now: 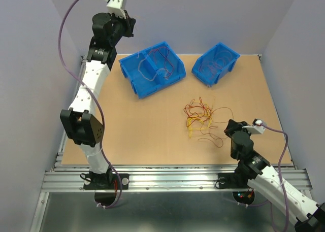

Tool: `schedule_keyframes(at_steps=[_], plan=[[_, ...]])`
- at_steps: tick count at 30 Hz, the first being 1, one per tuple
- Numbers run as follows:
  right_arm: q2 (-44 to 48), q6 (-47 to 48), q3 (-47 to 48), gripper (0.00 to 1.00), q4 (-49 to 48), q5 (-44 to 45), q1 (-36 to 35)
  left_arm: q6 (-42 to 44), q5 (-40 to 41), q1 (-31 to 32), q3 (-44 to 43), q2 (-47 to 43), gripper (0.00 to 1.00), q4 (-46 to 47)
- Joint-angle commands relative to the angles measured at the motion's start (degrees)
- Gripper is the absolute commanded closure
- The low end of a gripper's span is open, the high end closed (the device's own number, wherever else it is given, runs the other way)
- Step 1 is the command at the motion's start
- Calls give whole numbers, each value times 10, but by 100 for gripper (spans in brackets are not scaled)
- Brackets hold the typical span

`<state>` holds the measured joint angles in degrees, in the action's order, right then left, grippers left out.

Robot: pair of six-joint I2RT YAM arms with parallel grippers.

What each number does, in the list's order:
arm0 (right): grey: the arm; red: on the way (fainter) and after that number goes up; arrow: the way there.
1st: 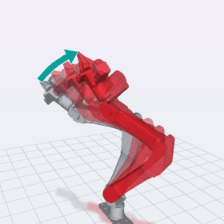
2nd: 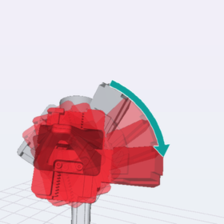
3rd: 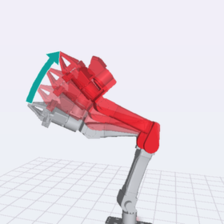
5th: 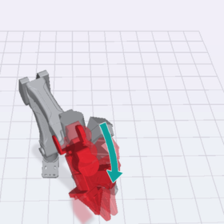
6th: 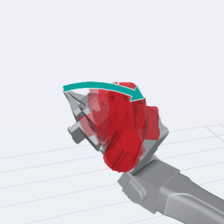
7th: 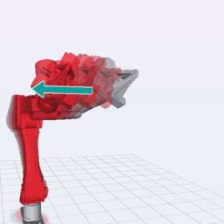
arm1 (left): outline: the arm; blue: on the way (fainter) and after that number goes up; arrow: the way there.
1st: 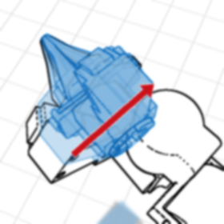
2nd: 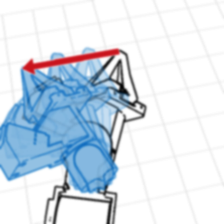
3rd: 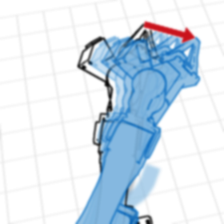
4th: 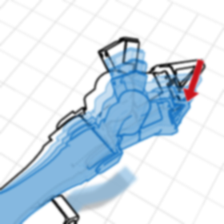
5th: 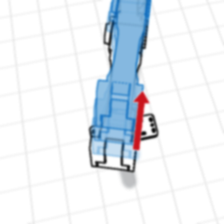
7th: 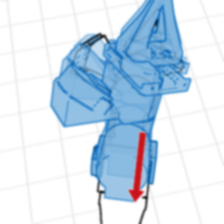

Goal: Untangle the cables

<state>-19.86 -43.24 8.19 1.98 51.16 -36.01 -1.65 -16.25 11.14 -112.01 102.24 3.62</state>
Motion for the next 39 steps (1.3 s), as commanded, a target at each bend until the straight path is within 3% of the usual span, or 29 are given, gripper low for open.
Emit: schedule_keyframes(at_steps=[1,11,16,19,24,27,31,35,39], plan=[[7,8,19,100,-31,-4,1,14,0,-4,19,22,100,13],[15,18,17,99,-32,-18,0,55,38,-19,146,34,100,53],[6,17,20,100,-34,-17,1,19,-7,-88,172,17,100,84],[-2,18,23,99,-36,-18,1,-6,-82,-131,176,4,100,97],[-8,20,27,99,-41,-21,1,69,-127,-121,165,14,100,62],[-13,21,31,99,-44,-26,0,127,-106,-81,135,50,100,-14],[-25,25,36,99,-49,-32,0,165,-84,-52,130,81,100,-35],[-33,27,38,99,-52,-33,1,199,-6,-17,118,112,100,-58],[-35,30,39,99,-58,-36,1,186,102,-3,48,168,100,-111]])
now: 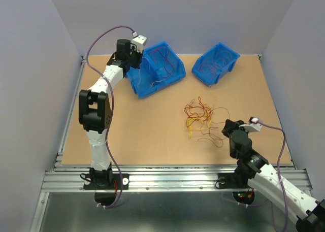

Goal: Untangle the cables

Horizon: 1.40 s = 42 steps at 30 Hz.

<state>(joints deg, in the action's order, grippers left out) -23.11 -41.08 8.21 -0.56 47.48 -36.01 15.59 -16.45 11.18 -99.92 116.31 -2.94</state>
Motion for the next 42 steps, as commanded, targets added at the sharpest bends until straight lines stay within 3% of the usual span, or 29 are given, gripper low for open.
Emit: schedule_keyframes(at_steps=[1,3,4,5,8,10,14,23,34,36,38,39,40,42], plan=[[-4,8,38,99,-34,-1,1,11,114,-5,-90,39,100,-71],[-8,14,37,100,-42,-4,0,8,123,-5,-120,59,82,-86],[-12,25,37,99,-52,-9,0,8,121,-5,-122,60,68,-89],[-19,39,40,100,-65,-40,1,5,118,-4,-114,52,45,-82],[-103,87,79,96,-102,-119,0,4,108,-4,-72,9,26,-37],[-198,108,116,87,-105,-159,1,5,97,-4,-55,-17,21,-16],[-306,107,182,90,-123,-177,1,50,32,10,-19,-76,20,-37],[-321,126,190,94,-166,-172,0,232,47,112,92,-103,18,-84],[-287,143,196,93,-145,-167,1,216,92,119,-4,22,21,-131],[-287,151,212,93,-139,-163,0,215,90,119,-15,36,32,-138],[-290,159,226,94,-137,-157,0,211,91,118,-22,43,53,-150],[-292,166,244,94,-137,-155,1,209,85,118,-26,41,82,-152],[-295,173,254,95,-137,-155,0,205,78,115,-23,36,95,-150],[-314,192,281,97,-137,-158,1,194,44,102,-6,6,100,-135]])
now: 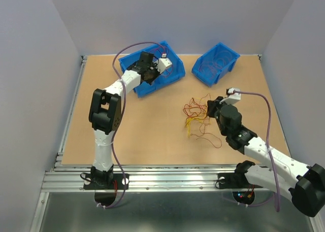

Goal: Untangle the cables

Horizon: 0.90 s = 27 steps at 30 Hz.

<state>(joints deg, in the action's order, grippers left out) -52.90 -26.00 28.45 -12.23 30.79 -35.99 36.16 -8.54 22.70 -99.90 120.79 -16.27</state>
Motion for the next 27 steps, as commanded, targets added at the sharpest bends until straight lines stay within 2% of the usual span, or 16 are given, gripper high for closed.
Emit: schedule_keyframes(at_steps=[1,8,12,14,21,23,24,26,27], plan=[[-25,47,92,98,-20,6,0,-15,-48,-19,-2,-49,100,4],[-95,108,255,99,-22,-46,0,-69,-144,-67,14,-109,100,19],[-101,128,357,99,-21,-100,0,-121,-219,-125,15,-127,100,44],[-107,136,390,99,-17,-121,0,-151,-187,-142,4,-116,100,54],[-157,144,525,99,-14,-205,0,-163,-99,-141,-80,-25,100,-17],[-176,150,565,99,-15,-212,0,-155,-94,-136,-94,-4,100,-37],[-191,155,574,99,-18,-216,0,-150,-100,-135,-110,1,95,-47],[-201,160,597,99,-28,-223,0,-143,-112,-132,-109,3,80,-53],[-211,162,602,100,-38,-239,0,-142,-118,-131,-95,-8,60,-47]])
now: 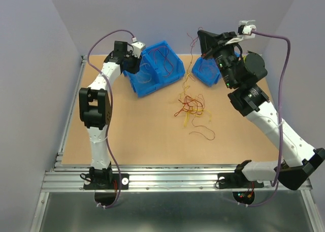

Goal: Untangle the cables

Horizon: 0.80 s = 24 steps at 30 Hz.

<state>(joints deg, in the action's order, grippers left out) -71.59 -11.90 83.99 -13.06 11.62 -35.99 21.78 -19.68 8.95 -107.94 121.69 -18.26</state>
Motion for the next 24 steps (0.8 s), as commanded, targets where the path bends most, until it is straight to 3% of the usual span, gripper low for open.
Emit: schedule_keyframes(at_steps=[1,3,10,14,18,23,24], plan=[[-28,19,52,100,-36,-52,0,1,-9,6,-4,-26,50,-18],[-37,17,76,99,-40,-62,0,-1,-11,6,19,-61,37,16],[-97,29,111,99,-77,-60,0,-17,-12,6,97,-152,18,81],[-130,26,148,99,-90,-100,0,-27,-57,6,141,-202,17,122],[-136,9,156,99,-106,-113,0,-31,-209,8,220,-279,12,180],[-126,-9,159,99,-128,-120,0,-41,-324,38,277,-301,10,248],[-117,-15,153,99,-156,-85,0,-38,-318,77,395,-323,11,322]])
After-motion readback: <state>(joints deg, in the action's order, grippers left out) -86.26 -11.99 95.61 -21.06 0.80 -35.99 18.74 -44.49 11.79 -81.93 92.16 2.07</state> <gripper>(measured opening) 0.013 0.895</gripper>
